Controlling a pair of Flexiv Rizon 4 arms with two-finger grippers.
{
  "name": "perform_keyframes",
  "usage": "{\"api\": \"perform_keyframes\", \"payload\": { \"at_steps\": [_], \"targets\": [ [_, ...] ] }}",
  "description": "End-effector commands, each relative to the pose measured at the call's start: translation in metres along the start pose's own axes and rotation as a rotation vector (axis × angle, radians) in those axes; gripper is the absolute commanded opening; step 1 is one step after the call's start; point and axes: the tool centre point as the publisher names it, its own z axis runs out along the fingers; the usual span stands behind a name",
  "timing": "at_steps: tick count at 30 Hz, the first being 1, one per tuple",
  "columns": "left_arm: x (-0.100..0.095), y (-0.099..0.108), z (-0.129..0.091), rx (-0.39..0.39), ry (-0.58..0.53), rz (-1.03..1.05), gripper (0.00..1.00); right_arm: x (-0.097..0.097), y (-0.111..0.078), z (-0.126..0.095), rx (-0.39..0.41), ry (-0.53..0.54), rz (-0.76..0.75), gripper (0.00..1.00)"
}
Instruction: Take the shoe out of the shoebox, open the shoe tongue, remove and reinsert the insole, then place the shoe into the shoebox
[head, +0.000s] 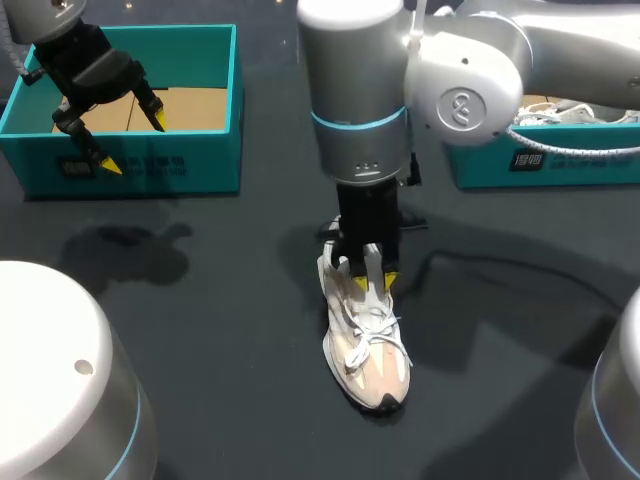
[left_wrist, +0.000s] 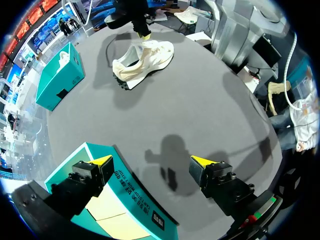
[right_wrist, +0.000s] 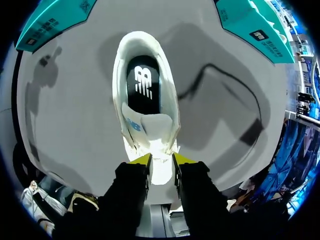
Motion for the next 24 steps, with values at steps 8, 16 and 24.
{"api": "perform_keyframes", "payload": {
  "at_steps": [8,16,24],
  "targets": [
    [0.000,0.000,0.000,-0.002,0.001,0.001,1.00,0.012,0.022,0.007,-0.010,0.051,-0.059,0.21],
    [0.000,0.000,0.000,-0.002,0.001,0.001,1.00,0.013,0.046,0.037,0.009,0.110,-0.091,0.19],
    [0.000,0.000,0.000,-0.002,0.001,0.001,1.00,0.012,0.038,0.024,0.000,0.086,-0.081,0.18]
  ]
}}
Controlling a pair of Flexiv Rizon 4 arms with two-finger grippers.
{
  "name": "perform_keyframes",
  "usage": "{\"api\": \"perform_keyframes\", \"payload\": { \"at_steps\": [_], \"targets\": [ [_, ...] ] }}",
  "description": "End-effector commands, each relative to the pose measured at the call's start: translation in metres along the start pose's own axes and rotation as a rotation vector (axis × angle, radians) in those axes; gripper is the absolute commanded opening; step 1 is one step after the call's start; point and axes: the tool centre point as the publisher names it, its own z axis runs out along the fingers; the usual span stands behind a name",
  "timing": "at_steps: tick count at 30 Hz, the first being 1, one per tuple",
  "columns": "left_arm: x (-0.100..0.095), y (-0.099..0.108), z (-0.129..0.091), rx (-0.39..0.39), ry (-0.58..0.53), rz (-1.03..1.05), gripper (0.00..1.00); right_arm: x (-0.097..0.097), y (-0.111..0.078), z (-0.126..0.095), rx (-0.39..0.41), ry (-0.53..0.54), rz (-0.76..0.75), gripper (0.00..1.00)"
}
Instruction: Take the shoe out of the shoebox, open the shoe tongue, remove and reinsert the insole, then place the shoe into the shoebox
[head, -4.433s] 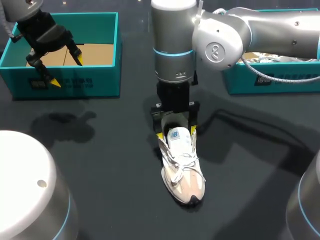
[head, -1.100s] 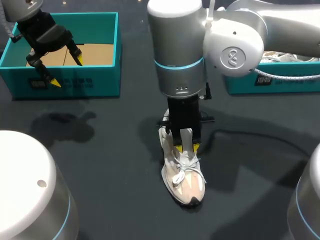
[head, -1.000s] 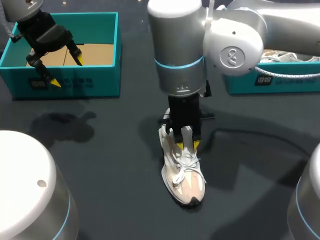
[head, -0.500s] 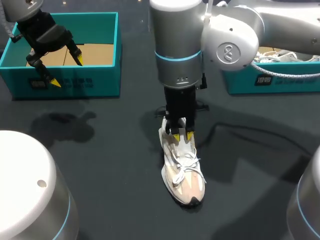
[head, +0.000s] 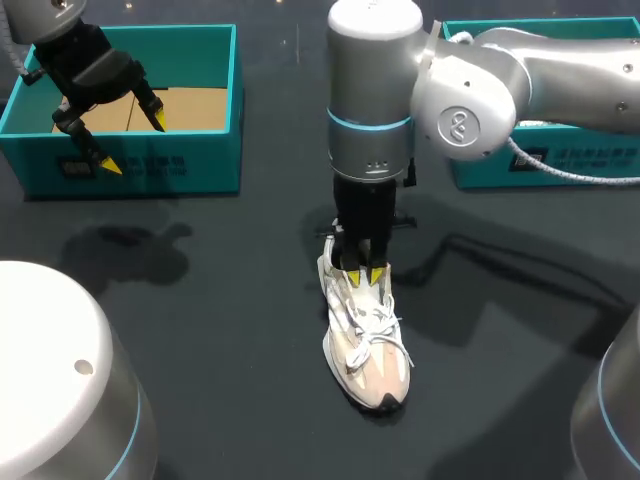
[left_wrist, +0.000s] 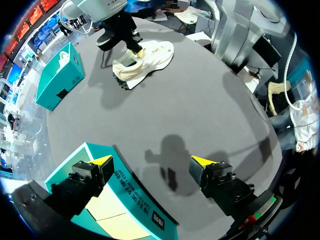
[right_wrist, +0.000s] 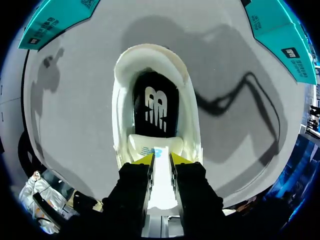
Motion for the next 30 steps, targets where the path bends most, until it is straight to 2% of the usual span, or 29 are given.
{"api": "perform_keyframes", "payload": {
  "at_steps": [1,5,10,16,22,24,28,30],
  "targets": [
    [0.000,0.000,0.000,-0.002,0.001,0.001,1.00,0.003,-0.012,-0.016,-0.023,-0.040,0.005,0.19],
    [0.000,0.000,0.000,-0.002,0.001,0.001,1.00,0.004,-0.014,-0.020,-0.031,-0.069,-0.001,0.22],
    [0.000,0.000,0.000,-0.002,0.001,0.001,1.00,0.003,0.001,-0.001,-0.021,-0.040,-0.034,0.21],
    [0.000,0.000,0.000,-0.002,0.001,0.001,1.00,0.000,0.012,0.008,-0.022,-0.021,-0.061,0.22],
    [0.000,0.000,0.000,-0.002,0.001,0.001,1.00,-0.001,0.009,-0.035,-0.064,-0.119,-0.108,0.24],
    [0.000,0.000,0.000,-0.002,0.001,0.001,1.00,0.000,0.006,-0.053,-0.085,-0.158,-0.176,0.25],
    [0.000,0.000,0.000,-0.002,0.001,0.001,1.00,0.002,0.005,-0.084,-0.111,-0.270,-0.344,0.42],
    [0.000,0.000,0.000,-0.002,0.001,0.001,1.00,0.002,0.008,-0.092,-0.124,-0.298,-0.434,0.44]
  ]
}}
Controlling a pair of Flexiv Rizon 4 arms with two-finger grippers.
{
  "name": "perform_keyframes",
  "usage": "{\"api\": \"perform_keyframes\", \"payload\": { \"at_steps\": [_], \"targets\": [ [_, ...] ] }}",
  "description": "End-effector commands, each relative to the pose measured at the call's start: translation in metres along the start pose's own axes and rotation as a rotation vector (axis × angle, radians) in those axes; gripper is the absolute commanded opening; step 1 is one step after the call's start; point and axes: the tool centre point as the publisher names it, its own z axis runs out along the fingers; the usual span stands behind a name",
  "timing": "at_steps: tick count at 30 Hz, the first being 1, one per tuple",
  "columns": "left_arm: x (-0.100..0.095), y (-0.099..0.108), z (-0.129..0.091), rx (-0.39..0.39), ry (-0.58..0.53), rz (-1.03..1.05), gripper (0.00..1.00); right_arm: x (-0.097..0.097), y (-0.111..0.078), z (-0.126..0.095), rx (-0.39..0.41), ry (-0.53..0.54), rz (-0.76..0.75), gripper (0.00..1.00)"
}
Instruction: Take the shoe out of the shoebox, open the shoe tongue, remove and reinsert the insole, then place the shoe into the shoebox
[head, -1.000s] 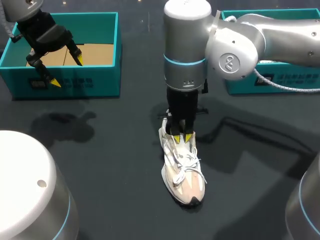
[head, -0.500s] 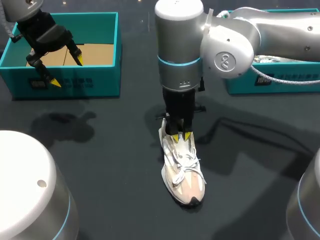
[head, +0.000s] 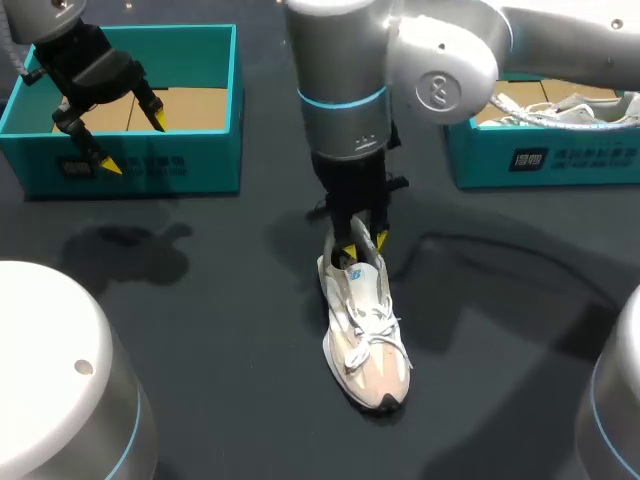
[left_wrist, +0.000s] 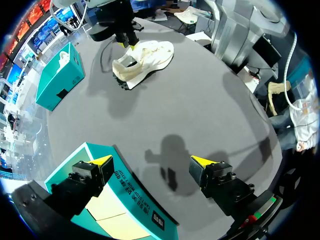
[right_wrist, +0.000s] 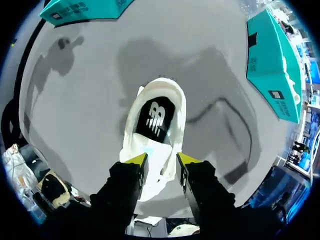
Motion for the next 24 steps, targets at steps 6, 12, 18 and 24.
{"api": "perform_keyframes", "payload": {
  "at_steps": [6,12,18,24],
  "targets": [
    [0.000,0.000,0.000,-0.002,0.001,0.001,1.00,-0.002,0.013,-0.049,-0.114,-0.290,-0.540,1.00],
    [0.000,0.000,0.000,-0.002,0.001,0.001,1.00,0.002,0.012,-0.049,-0.264,-0.226,-0.860,1.00],
    [0.000,0.000,0.000,-0.002,0.001,0.001,1.00,0.002,0.012,-0.049,-0.264,-0.226,-0.860,1.00],
    [0.000,0.000,0.000,-0.002,0.001,0.001,1.00,0.000,0.025,-0.042,-0.317,-0.208,-1.004,1.00]
  ]
}}
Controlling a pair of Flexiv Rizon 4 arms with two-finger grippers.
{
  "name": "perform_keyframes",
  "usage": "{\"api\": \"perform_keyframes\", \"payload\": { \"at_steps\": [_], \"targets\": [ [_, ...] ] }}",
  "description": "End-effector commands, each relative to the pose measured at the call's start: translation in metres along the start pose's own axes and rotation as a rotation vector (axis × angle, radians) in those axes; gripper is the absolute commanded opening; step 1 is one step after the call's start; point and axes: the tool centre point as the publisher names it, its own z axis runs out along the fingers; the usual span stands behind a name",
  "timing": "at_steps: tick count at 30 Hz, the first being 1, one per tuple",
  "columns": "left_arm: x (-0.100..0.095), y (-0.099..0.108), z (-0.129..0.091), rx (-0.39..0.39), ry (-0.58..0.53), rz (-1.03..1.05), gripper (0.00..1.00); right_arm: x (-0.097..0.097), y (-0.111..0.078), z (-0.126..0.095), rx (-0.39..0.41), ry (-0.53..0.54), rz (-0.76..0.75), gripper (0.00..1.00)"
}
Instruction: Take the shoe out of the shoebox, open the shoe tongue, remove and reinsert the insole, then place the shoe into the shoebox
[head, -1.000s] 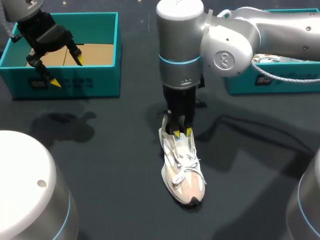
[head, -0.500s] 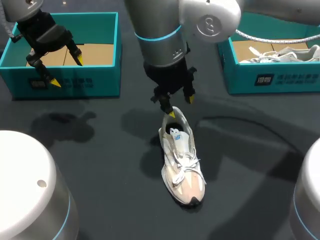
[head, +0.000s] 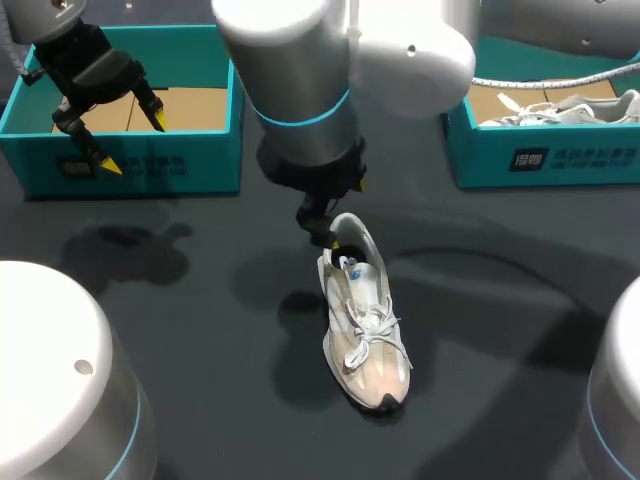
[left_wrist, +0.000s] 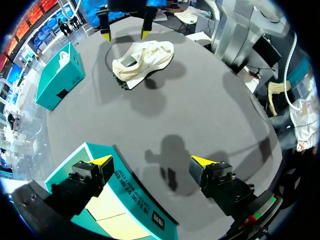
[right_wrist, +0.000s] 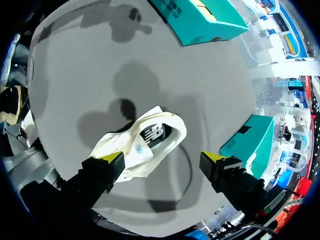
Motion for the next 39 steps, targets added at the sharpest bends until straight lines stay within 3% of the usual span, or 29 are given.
{"api": "perform_keyframes", "payload": {
  "at_steps": [1,4,11,18,39],
  "targets": [
    [0.000,0.000,0.000,-0.002,0.001,0.001,1.00,-0.009,-0.003,0.013,-0.173,0.006,-0.310,1.00],
    [0.000,0.000,0.000,-0.002,0.001,0.001,1.00,-0.013,0.005,0.016,-0.232,-0.006,-0.474,1.00],
    [0.000,0.000,0.000,-0.002,0.001,0.001,1.00,-0.018,0.027,0.031,-0.153,0.013,-0.664,1.00],
    [0.000,0.000,0.000,-0.002,0.001,0.001,1.00,-0.024,0.030,0.047,-0.114,0.052,-0.689,1.00],
    [0.000,0.000,0.000,-0.002,0.001,0.001,1.00,-0.034,0.027,0.101,-0.170,0.017,-0.585,1.00]
  ]
}}
